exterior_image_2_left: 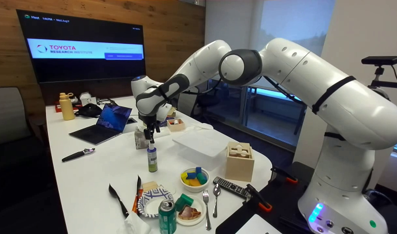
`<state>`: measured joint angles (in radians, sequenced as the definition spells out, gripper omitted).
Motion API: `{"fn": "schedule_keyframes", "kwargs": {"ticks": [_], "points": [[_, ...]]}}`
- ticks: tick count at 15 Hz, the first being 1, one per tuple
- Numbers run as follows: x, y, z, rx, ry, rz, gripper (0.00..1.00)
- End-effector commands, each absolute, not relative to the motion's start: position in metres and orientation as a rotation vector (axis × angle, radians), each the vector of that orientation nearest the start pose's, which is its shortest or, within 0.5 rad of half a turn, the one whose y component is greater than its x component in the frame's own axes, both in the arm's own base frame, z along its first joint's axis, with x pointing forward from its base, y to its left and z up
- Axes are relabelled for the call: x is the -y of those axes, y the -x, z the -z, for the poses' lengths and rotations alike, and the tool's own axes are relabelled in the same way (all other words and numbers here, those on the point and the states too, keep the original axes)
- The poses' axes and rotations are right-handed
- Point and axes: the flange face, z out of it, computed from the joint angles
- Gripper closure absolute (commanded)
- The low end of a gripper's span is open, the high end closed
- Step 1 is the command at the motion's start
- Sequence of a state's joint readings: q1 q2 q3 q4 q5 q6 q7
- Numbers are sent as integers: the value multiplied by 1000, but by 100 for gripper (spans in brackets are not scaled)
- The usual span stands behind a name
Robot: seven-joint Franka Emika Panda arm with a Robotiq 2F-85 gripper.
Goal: Move the blue bottle to the right
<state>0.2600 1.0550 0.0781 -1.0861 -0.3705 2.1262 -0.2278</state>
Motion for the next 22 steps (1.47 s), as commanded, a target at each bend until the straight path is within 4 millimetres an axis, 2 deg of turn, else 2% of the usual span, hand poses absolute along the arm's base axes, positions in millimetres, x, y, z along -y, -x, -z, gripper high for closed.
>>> {"fn": "schedule_keyframes", "kwargs": {"ticks": [1, 8, 12, 17, 22], "points": [[-213, -756, -157, 1178, 3101, -116, 0], [-204, -756, -149, 1176, 2892, -292, 0], [-216, -750, -142, 1244, 2819, -315, 0], [-227, -748, -132, 1283, 2859, -288, 0], [-226, -752, -132, 1282, 2894, -251, 0]]}}
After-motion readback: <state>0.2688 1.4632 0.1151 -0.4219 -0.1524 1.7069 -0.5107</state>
